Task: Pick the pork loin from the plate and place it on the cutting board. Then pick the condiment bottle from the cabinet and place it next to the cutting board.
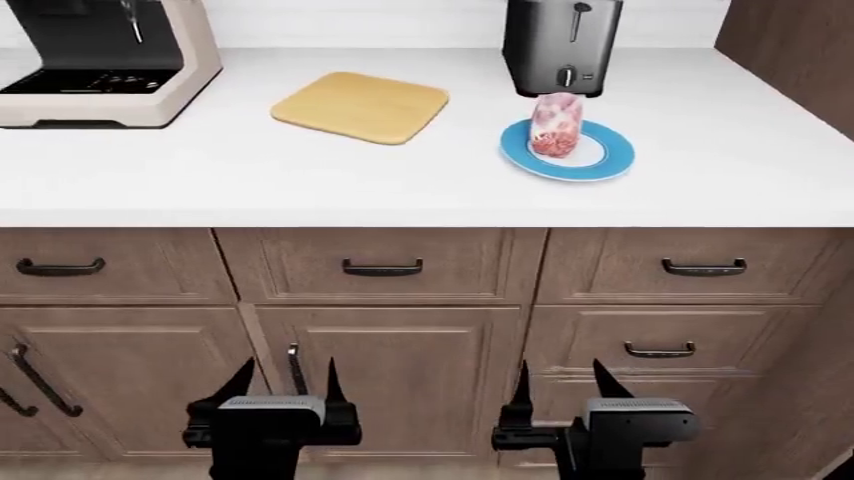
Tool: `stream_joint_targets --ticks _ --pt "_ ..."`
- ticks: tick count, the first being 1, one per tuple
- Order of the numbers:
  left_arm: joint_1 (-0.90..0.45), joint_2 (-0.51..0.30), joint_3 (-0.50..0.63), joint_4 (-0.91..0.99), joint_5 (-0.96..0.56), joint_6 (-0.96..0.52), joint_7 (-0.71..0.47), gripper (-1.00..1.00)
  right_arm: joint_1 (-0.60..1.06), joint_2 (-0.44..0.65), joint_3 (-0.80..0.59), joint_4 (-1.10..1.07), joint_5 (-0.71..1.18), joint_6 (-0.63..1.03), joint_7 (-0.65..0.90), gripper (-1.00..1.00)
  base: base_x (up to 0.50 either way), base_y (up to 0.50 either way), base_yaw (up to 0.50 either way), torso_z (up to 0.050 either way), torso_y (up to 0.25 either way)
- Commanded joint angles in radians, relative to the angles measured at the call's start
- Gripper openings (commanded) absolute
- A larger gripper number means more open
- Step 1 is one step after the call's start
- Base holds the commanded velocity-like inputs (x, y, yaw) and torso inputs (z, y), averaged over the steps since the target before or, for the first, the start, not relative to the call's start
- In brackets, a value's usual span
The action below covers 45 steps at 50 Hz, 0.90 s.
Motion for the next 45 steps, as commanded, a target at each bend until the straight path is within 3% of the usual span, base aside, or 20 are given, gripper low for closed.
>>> stream_joint_targets --ticks 1,13,23,30,35,40,45 --pt "-0.003 -0.013 0.014 0.001 -0.017 0.005 -0.015 1.0 0.004 0.013 -0.018 -0.004 0.01 0.001 0.016 1.0 0.0 0.5 0.0 0.0 0.0" --pt "0.007 -0.032 0.035 0.049 -0.014 0.003 -0.032 1.0 0.014 0.023 -0.024 -0.039 0.019 0.039 0.05 1.0 0.0 0.17 0.0 0.0 0.0" --pt "-0.209 -0.167 0.082 0.414 -0.131 -0.497 0.121 1.0 0.147 0.149 0.04 -0.534 0.231 0.667 0.024 1.0 0.0 0.0 0.0 0.0 0.0" --pt "-0.511 -0.213 0.029 0.492 -0.278 -0.813 0.181 1.0 0.425 0.21 0.234 -0.77 0.546 1.167 0.037 1.0 0.0 0.0 0.0 0.0 0.0" --pt "-0.703 -0.24 -0.006 0.477 -0.374 -1.016 0.217 1.0 0.75 0.179 0.424 -0.727 0.752 1.547 0.094 1.0 0.0 0.0 0.0 0.0 0.0" --pt "-0.894 -0.279 0.016 0.403 -0.387 -1.08 0.265 1.0 0.965 0.324 0.364 -0.524 1.084 1.577 0.38 1.0 0.01 0.0 0.0 0.0 0.0" --pt "-1.036 -0.337 0.079 0.335 -0.382 -1.114 0.334 1.0 1.127 0.406 0.286 -0.407 1.234 1.57 0.5 1.0 0.37 0.0 0.0 0.0 0.0"
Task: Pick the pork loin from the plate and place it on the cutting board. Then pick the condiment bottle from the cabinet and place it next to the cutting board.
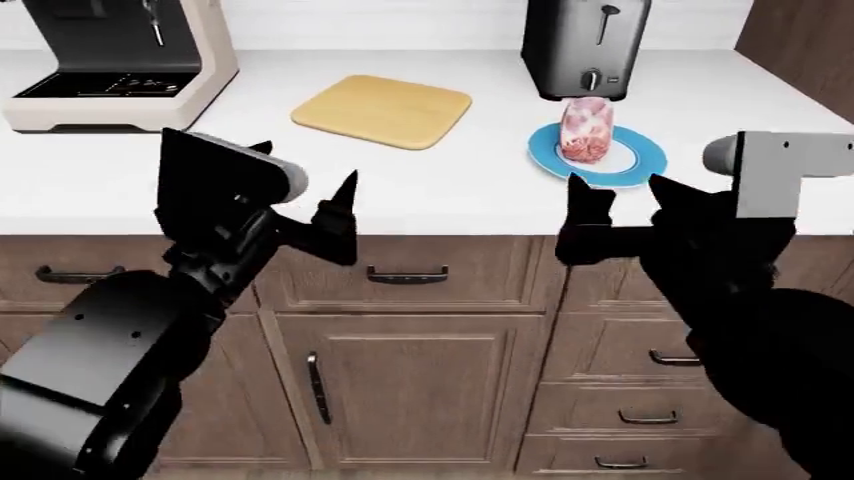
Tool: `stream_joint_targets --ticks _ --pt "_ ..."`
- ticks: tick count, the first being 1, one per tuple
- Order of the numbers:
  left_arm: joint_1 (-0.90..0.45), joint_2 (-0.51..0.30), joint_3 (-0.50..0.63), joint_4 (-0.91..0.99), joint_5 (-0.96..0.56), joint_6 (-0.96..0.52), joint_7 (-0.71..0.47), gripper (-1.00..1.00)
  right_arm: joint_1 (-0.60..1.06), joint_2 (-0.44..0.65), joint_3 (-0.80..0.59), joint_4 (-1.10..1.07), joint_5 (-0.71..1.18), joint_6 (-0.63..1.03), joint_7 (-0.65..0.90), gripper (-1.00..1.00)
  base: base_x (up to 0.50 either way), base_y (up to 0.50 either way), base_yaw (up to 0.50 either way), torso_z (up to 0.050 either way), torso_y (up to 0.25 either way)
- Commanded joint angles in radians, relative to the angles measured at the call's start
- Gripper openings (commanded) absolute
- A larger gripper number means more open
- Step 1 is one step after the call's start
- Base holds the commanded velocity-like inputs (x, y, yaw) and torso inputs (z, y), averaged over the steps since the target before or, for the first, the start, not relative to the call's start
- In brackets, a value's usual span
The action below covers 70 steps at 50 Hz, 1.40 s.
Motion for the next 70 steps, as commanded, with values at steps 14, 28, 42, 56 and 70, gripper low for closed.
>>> stream_joint_targets --ticks 14,28,42,56,70 --pt "-0.561 -0.128 0.128 -0.18 -0.046 -0.277 0.168 1.0 0.609 0.242 -0.119 0.325 0.669 0.232 0.445 1.0 0.43 0.0 0.0 0.0 0.0" --pt "-0.56 -0.147 0.11 -0.159 -0.06 -0.32 0.157 1.0 0.571 0.284 -0.15 0.347 0.8 0.181 0.537 1.0 0.43 0.0 0.0 0.0 0.0" --pt "-0.578 -0.16 0.122 -0.156 -0.064 -0.323 0.165 1.0 0.518 0.335 -0.176 0.342 0.969 0.129 0.669 1.0 0.43 0.0 0.0 0.0 0.001" --pt "-0.572 -0.162 0.116 -0.139 -0.083 -0.338 0.168 1.0 0.449 0.374 -0.164 0.305 1.02 0.075 0.722 1.0 0.38 0.0 0.0 0.0 0.001" --pt "-0.557 -0.162 0.115 -0.148 -0.086 -0.327 0.166 1.0 0.627 0.527 -0.555 0.466 1.456 -0.079 1.201 1.0 0.0 0.0 0.0 0.0 0.0"
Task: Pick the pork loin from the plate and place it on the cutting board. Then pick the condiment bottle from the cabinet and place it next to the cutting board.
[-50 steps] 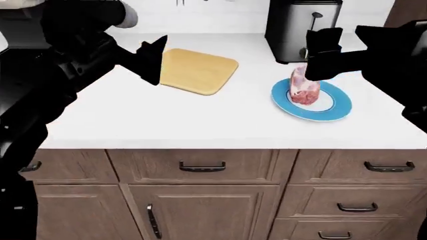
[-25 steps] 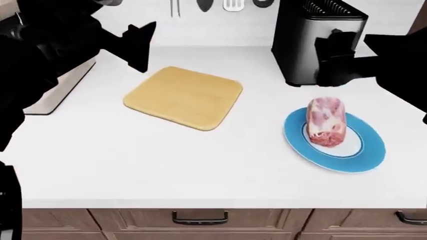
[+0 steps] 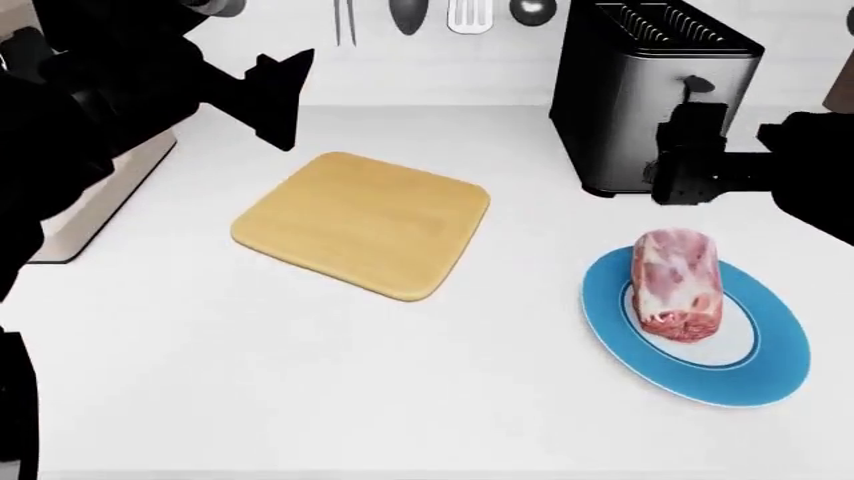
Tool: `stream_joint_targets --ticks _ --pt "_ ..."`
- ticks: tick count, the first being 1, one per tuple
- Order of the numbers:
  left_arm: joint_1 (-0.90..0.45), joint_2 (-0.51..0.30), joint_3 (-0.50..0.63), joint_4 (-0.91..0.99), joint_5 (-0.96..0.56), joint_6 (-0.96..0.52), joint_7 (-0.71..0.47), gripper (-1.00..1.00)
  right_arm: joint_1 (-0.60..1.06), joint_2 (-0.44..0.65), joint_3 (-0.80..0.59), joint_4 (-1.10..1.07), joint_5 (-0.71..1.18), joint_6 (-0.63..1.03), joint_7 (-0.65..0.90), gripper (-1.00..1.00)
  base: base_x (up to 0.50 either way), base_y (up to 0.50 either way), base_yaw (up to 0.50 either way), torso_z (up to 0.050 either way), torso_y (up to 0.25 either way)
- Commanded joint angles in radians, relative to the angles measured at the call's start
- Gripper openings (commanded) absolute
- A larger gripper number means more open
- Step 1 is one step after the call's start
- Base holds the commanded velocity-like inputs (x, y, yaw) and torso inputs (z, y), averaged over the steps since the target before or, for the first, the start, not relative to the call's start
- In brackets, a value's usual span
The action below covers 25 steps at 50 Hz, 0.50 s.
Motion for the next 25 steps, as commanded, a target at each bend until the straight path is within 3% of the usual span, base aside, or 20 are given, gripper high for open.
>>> stream_joint_targets --ticks 1,10,25 --pt "0.008 0.0 -0.003 -0.004 -0.006 0.005 -0.001 1.0 0.105 0.096 -0.234 0.087 0.261 -0.101 0.264 1.0 0.0 0.0 0.0 0.0 0.0" --pt "0.008 0.002 -0.005 -0.014 -0.008 0.009 -0.003 1.0 0.123 0.138 -0.301 0.091 0.26 -0.111 0.248 1.0 0.0 0.0 0.0 0.0 0.0" --pt "0.013 0.002 0.001 -0.018 -0.013 0.018 -0.001 1.0 0.18 0.2 -0.459 0.129 0.438 -0.203 0.267 1.0 0.0 0.0 0.0 0.0 0.0"
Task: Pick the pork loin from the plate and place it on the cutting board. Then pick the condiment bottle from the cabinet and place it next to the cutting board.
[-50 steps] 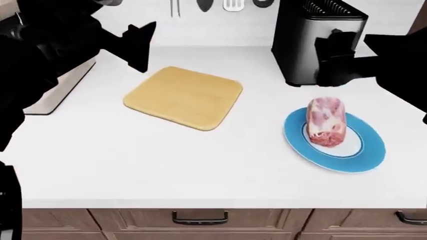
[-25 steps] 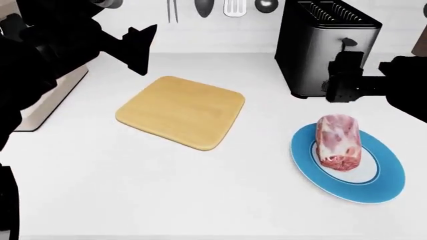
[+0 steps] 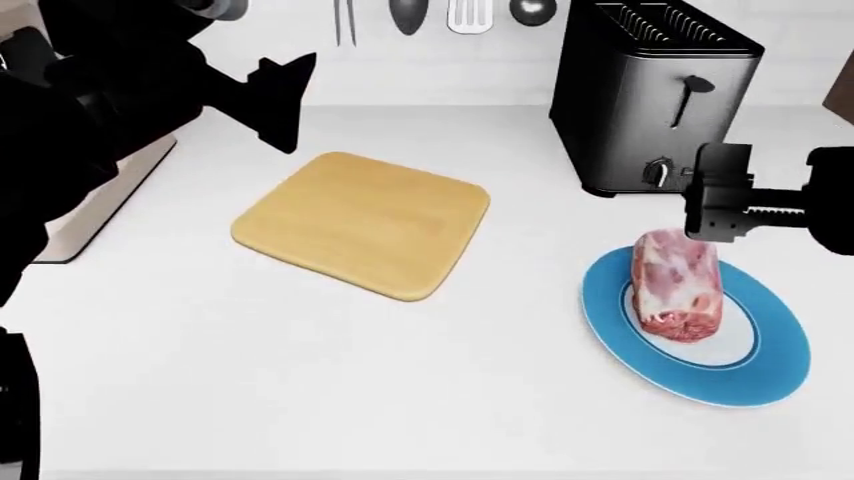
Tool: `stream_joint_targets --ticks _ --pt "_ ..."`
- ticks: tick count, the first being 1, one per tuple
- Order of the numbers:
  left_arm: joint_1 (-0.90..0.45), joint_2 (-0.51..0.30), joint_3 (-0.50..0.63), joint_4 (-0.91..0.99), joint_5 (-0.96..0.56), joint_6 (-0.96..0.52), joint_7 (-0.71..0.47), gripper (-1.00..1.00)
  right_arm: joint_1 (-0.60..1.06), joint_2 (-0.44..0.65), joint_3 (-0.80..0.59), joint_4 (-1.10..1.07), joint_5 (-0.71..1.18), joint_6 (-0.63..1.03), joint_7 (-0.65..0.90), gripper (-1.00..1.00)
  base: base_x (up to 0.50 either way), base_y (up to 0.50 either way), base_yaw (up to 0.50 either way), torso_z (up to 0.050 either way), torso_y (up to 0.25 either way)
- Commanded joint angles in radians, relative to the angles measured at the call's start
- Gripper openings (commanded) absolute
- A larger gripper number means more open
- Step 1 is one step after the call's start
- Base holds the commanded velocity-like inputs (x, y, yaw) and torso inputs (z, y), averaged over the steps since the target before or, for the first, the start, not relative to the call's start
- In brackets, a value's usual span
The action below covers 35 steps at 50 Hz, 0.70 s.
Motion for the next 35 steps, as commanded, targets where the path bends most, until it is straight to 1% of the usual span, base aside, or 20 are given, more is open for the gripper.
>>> stream_joint_targets --ticks 1,6,16,23,35 --pt "0.008 0.001 0.004 -0.008 -0.002 0.013 0.001 1.0 0.07 0.035 -0.136 0.056 0.133 -0.061 0.026 1.0 0.0 0.0 0.0 0.0 0.0" --pt "0.015 0.002 0.001 -0.013 -0.003 0.019 0.0 1.0 0.086 0.027 -0.159 0.081 0.134 -0.078 0.001 1.0 0.0 0.0 0.0 0.0 0.0" --pt "0.014 -0.003 -0.008 -0.003 -0.012 0.004 -0.007 1.0 0.051 0.027 -0.162 0.085 0.082 -0.088 -0.06 1.0 0.0 0.0 0.0 0.0 0.0" --pt "0.017 -0.008 -0.009 -0.007 -0.013 0.005 -0.008 1.0 0.024 0.003 -0.167 0.102 0.027 -0.091 -0.104 1.0 0.0 0.0 0.0 0.0 0.0" --pt "0.019 -0.01 -0.012 -0.009 -0.017 0.008 -0.01 1.0 -0.027 0.001 -0.168 0.074 0.024 -0.161 -0.109 1.0 0.0 0.0 0.0 0.0 0.0"
